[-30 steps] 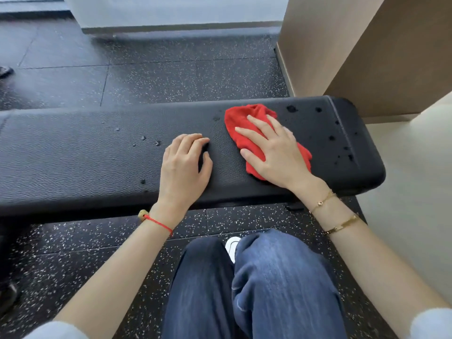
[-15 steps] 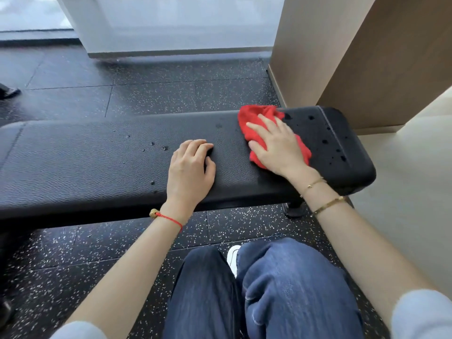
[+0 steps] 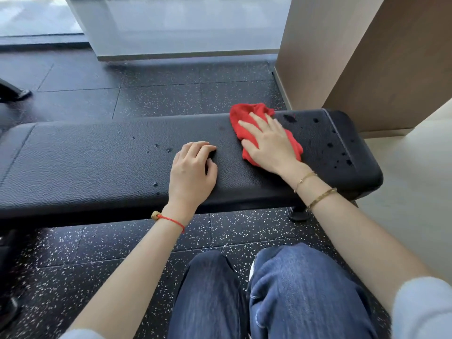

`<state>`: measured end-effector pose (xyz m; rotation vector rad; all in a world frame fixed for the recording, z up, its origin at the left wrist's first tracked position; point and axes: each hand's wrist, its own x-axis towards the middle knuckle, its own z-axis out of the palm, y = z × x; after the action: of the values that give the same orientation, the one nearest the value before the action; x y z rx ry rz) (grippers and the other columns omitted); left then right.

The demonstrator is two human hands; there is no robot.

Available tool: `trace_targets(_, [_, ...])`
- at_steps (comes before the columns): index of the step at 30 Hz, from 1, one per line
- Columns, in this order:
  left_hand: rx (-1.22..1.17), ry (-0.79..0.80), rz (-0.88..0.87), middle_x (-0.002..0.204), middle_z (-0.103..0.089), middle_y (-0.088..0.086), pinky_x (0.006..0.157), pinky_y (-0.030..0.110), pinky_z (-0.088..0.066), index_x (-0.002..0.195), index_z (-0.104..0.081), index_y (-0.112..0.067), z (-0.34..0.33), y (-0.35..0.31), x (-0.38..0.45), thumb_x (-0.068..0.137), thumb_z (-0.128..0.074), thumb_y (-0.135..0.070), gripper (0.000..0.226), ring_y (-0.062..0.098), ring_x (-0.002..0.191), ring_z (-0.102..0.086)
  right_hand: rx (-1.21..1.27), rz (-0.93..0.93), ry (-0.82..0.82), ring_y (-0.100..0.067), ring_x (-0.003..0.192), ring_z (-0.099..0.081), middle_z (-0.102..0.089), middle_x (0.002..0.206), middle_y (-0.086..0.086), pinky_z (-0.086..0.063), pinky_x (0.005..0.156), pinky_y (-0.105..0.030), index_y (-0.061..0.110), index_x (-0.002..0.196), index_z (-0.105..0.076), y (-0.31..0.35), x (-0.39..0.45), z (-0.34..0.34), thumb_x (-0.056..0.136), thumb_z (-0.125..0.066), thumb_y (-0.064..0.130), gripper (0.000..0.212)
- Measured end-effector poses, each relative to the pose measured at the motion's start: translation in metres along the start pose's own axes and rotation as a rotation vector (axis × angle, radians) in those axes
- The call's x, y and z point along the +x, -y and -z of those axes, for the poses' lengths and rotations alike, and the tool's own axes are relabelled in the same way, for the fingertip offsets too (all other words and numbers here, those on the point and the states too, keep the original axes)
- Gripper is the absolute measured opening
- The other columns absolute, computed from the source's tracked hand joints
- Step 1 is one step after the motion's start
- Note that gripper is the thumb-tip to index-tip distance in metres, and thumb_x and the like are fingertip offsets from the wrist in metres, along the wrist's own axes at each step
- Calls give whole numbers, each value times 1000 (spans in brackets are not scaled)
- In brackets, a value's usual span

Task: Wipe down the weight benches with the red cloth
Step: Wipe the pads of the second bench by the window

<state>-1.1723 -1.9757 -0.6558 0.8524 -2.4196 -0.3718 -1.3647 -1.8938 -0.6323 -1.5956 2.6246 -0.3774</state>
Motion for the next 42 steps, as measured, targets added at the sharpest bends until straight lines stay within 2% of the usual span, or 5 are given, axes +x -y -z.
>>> trace_targets(13, [4,-13,5,120,-65,1,101,37,-44,113,-66,-13,-2,-2,-1,89,-56,-12,27,23,116,-55,4,-115,-57,-30,148,-21,-27,160,1,-9,123,-41,33,146,-41,-41,6,10,96,-47,37,51])
trace_targets(22, [-18,-23,-7,119,-67,3,103,38,-45,112,-68,-11,-2,0,0,87,-57,-8,28,26,114,-57,79,319,58,-24,147,-25,-33,158,6,-12,123,-43,35,142,-47,-6,-11,1,92,-56,35,50])
trace_targets(29, [-11,-12,8,120,-66,3,102,40,-45,114,-68,-11,-1,-2,-2,89,-55,-11,28,25,116,-56,16,7,-32,-29,146,-25,-33,157,1,-9,123,-39,33,144,-45,-35,31,9,96,-49,34,48])
trace_targets(37, [-2,29,9,123,-65,6,103,43,-44,116,-67,-8,0,-3,0,91,-58,-14,27,29,119,-55,66,281,23,-24,146,-26,-34,157,5,-15,123,-40,34,142,-47,-14,-53,8,91,-54,37,52])
trace_targets(42, [-17,59,53,133,-59,7,114,45,-34,125,-63,-10,-5,-15,-8,92,-61,-23,35,28,133,-45,29,65,-48,-28,145,-29,-35,156,3,-15,122,-41,33,143,-46,-63,-47,16,94,-50,35,49])
